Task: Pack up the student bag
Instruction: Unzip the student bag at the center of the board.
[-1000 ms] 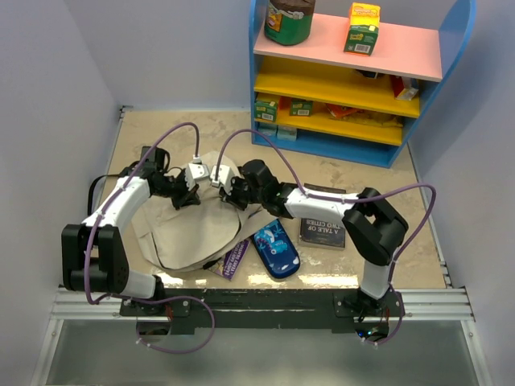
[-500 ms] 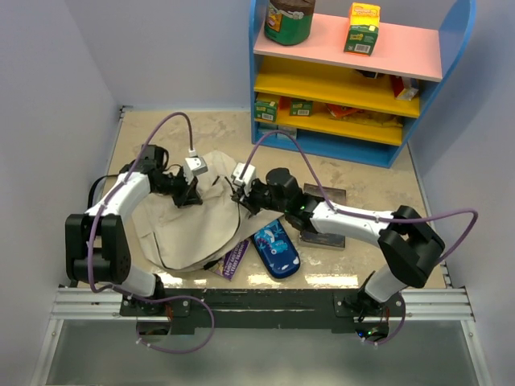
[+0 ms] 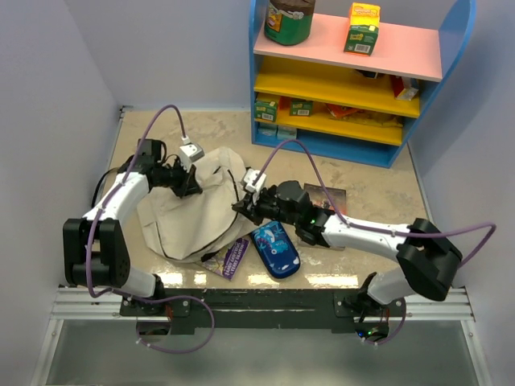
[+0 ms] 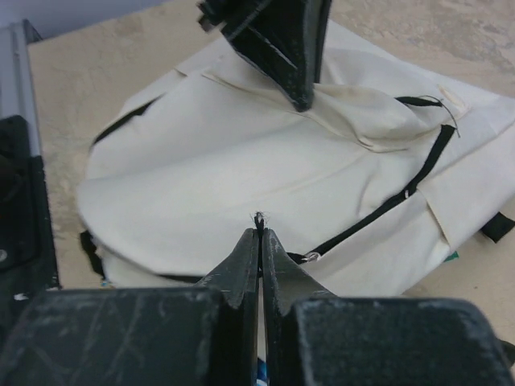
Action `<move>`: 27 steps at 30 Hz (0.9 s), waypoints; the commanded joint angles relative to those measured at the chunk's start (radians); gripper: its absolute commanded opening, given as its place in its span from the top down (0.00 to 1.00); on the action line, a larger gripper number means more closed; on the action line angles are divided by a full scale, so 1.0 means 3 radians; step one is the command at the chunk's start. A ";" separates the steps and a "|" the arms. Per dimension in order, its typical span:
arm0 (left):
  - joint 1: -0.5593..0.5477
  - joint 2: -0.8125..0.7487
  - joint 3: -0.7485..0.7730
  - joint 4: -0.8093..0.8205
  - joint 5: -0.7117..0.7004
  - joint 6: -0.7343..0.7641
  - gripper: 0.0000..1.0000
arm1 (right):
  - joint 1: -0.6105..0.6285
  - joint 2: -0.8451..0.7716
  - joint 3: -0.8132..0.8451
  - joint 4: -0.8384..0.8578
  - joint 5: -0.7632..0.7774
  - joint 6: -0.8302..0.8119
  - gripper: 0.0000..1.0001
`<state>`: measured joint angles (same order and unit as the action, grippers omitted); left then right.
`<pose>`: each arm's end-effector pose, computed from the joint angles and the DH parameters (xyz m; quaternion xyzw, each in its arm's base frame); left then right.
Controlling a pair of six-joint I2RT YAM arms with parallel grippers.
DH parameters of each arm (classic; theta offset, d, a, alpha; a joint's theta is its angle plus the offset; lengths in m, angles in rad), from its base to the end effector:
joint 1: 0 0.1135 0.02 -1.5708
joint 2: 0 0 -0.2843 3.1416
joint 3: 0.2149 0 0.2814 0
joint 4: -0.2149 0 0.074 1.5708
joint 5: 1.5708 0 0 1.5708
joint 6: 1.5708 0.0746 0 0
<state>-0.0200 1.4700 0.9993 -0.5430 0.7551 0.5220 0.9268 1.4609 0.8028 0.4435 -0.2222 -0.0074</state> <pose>0.3304 -0.0577 0.2162 0.3369 0.8340 -0.2798 0.3356 0.2189 0.3189 0.2442 -0.4106 0.6597 0.3540 0.5204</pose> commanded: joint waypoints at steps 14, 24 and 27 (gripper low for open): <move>-0.0005 -0.0196 0.0095 0.0507 0.0019 -0.0559 1.00 | 0.0679 -0.0114 -0.0089 0.0603 0.0918 0.0786 1.00; 0.0026 -0.0375 0.0197 0.0098 -0.0242 -0.0569 1.00 | -0.0159 -0.0436 -0.0462 0.0766 0.0982 0.1334 1.00; 0.0016 -0.0405 0.0228 -0.0081 -0.0180 -0.0503 1.00 | -0.0323 -0.0406 -0.0320 0.0584 0.0971 0.1191 1.00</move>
<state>-0.0208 1.3933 1.0061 -0.5159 0.6777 0.3748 0.8833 1.3479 0.6827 0.6121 0.0757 0.3286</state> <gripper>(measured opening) 0.022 0.011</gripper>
